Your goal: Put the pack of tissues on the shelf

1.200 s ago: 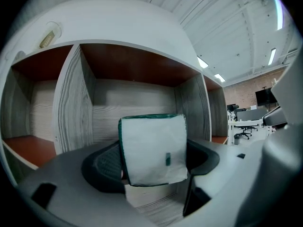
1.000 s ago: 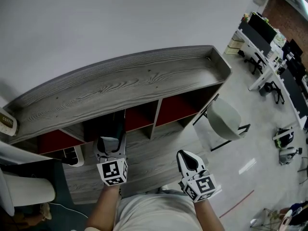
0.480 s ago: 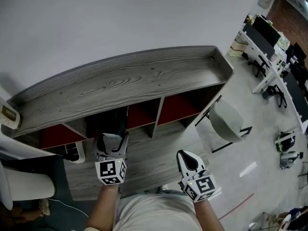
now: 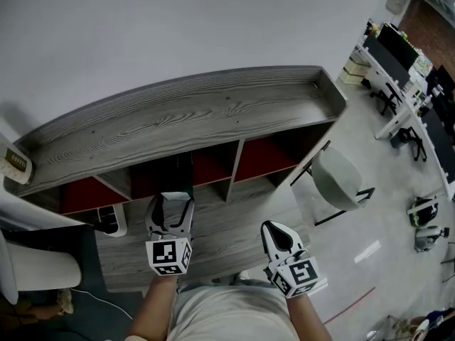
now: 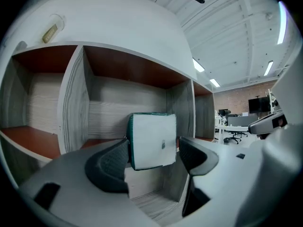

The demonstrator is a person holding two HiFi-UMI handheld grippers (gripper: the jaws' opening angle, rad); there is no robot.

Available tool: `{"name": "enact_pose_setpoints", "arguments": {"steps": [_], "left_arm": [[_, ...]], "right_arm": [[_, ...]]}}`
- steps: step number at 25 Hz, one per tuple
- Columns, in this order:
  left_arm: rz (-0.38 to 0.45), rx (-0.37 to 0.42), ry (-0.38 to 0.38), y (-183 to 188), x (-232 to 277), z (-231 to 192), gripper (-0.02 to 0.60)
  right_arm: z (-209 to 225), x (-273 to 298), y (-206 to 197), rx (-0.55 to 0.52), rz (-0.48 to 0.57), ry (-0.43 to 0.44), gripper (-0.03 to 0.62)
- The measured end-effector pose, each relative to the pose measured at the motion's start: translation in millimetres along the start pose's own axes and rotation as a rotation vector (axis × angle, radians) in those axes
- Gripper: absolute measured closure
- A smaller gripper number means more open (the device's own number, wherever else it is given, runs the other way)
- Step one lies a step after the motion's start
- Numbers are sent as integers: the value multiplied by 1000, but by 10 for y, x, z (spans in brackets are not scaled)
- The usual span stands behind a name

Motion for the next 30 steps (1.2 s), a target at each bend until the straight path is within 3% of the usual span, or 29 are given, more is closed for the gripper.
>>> {"name": "enact_pose_setpoints", "arguments": {"steps": [7, 13, 22, 30], "left_arm": [[-1, -29, -16, 24, -74, 5, 233], [-9, -54, -30, 33, -282, -137, 245], [-26, -98, 33, -5, -785, -419, 540], [-34, -68, 6, -11, -1178, -480, 566]], "right_arm": [[0, -14, 28, -2, 4, 16, 554], [-110, 180, 35, -8, 3, 91, 555], [-420, 547, 89, -35, -9, 252, 554], [-691, 745, 105, -62, -24, 368, 556]]}}
Point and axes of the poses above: the fingertips, and each gripper's own axes: x forward along the fingers, z to its right, y out of its top, the point moved 9 cm from there along -x, backward along the fingers, and after that the axes turned 9 degrees about y, right-handed, at the moved point
